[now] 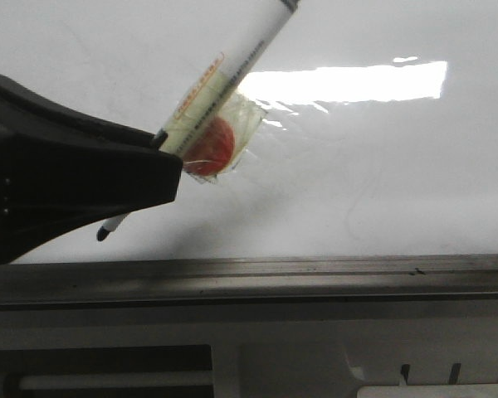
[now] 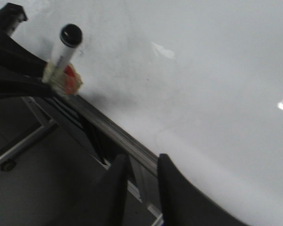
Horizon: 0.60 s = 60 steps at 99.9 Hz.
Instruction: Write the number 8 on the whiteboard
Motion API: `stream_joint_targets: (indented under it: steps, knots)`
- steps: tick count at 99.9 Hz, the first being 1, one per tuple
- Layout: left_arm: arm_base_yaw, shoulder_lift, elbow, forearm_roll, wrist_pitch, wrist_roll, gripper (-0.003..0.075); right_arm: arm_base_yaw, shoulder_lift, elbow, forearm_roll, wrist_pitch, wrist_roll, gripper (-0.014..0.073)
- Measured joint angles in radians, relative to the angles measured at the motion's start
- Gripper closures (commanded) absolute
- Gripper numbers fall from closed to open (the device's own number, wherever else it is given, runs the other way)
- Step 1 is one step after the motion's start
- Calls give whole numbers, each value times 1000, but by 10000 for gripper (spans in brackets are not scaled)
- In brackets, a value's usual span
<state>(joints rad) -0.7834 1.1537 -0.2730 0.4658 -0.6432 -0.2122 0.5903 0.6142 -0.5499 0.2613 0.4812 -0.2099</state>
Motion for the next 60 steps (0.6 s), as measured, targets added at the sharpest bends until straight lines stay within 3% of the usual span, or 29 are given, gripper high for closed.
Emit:
stream_joint_targets:
  steps: [7,35,60]
  knots:
    - [0,0,-6,8,-1,0,741,37,39,-25,39,-30,-2,253]
    - [0,0,-17,153,-15,0,741,164,199,-88,68,-111,-8,254]
    - [-2,0,-17,186,-38,0,741,265,357,-127,76,-204,-8,277]
